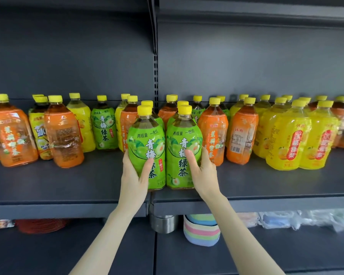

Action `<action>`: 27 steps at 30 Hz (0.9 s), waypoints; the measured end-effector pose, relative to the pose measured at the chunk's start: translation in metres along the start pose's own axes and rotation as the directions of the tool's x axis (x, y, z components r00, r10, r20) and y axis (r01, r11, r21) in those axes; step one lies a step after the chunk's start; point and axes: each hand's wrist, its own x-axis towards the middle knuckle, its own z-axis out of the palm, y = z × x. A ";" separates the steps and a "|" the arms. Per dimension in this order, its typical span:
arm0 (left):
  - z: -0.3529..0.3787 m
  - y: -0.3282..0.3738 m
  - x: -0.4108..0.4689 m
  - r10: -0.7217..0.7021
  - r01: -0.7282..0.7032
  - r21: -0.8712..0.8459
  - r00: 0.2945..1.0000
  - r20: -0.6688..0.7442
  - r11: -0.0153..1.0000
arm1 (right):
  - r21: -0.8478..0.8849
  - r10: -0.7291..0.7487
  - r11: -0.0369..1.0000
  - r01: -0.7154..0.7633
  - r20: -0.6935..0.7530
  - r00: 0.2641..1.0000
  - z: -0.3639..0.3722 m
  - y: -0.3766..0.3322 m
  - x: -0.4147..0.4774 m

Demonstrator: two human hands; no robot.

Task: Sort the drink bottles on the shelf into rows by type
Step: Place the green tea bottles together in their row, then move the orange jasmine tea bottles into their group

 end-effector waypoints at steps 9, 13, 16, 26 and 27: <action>0.005 -0.001 -0.049 0.287 -0.195 0.404 0.940 -0.183 0.894 | -0.320 -0.115 0.939 0.125 0.049 0.992 -0.041 0.000 -0.016; 0.032 0.025 -0.050 0.396 -0.340 0.372 0.915 -0.081 0.863 | -0.374 -0.141 0.916 0.142 0.030 0.990 -0.071 0.001 -0.009; 0.064 0.042 -0.047 0.392 -0.360 0.348 0.920 -0.024 0.866 | -0.369 -0.182 0.914 0.171 0.005 0.983 -0.100 0.007 0.000; 0.195 0.057 -0.041 0.294 -0.242 0.324 0.948 -0.121 0.915 | -0.286 -0.178 0.939 0.189 0.064 0.982 -0.186 0.079 0.051; 0.202 0.059 -0.036 0.281 -0.219 0.336 0.948 -0.147 0.916 | -0.259 -0.176 0.948 0.187 0.064 0.982 -0.190 0.083 0.058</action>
